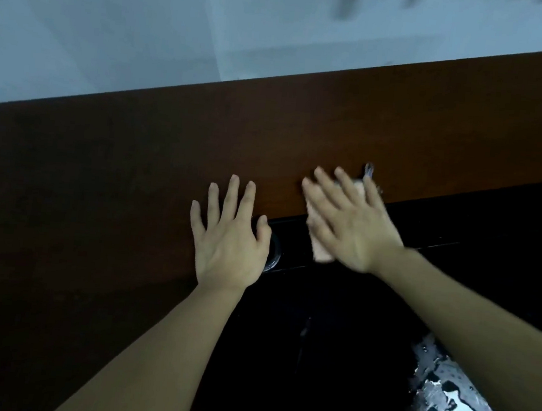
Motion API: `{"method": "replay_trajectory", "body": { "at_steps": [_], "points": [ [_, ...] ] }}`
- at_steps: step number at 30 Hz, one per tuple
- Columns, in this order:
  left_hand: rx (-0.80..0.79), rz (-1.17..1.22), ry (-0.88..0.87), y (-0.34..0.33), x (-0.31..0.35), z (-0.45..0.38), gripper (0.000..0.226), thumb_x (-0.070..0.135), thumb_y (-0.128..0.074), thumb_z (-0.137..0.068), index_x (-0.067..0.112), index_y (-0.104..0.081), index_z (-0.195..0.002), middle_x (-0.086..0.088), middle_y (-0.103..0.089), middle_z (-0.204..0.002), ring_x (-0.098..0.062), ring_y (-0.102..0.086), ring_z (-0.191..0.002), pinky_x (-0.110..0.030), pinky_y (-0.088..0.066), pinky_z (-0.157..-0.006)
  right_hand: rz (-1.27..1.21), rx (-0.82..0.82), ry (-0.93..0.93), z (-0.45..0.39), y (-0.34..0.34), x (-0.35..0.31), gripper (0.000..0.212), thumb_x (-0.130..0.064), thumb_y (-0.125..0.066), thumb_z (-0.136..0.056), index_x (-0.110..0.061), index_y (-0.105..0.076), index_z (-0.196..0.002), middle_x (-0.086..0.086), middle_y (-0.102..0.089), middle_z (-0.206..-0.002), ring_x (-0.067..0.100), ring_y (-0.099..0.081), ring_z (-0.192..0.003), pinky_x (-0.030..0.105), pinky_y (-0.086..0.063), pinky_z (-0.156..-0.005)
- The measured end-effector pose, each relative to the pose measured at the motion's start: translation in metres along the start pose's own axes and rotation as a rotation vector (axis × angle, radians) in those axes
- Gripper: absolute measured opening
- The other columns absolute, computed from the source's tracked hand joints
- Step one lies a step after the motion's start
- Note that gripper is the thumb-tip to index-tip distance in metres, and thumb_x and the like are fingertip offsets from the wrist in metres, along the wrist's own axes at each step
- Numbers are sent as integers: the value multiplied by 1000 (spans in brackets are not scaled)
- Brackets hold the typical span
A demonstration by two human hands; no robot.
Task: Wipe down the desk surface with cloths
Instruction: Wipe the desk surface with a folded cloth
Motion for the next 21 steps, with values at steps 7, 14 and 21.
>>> {"method": "replay_trajectory", "body": {
  "at_steps": [7,14,21],
  "points": [
    [2,2,-14,-2,0,0,62,49,-20,-104,33,-6,-162,5,4,-170,-25,10,-156,-53,3,-125,-10,-22,-131,-7,2,-6,63,-53,6,-101,-31,19,-159,-1,14,-170,28,15,-156,58,6,-123],
    [16,-5,-18,0,0,2,62,49,-17,-104,31,-5,-162,4,4,-170,-26,10,-156,-54,3,-125,22,-69,83,89,-30,-49,64,-55,-8,-107,-25,-8,-164,3,-8,-171,32,-7,-157,60,-12,-121],
    [15,-13,-16,-1,0,2,62,49,-18,-103,32,-4,-162,5,4,-170,-25,10,-156,-53,2,-125,-12,-4,-58,9,-2,12,65,-61,5,-97,-40,22,-156,-10,18,-169,21,17,-156,54,6,-123]
  ]
}}
Point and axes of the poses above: each hand's wrist, its own z-axis away from the middle knuckle, its own y-axis out of the back of the hand, x = y × z, the point moved 8 cm from there along -z, towards the middle knuckle
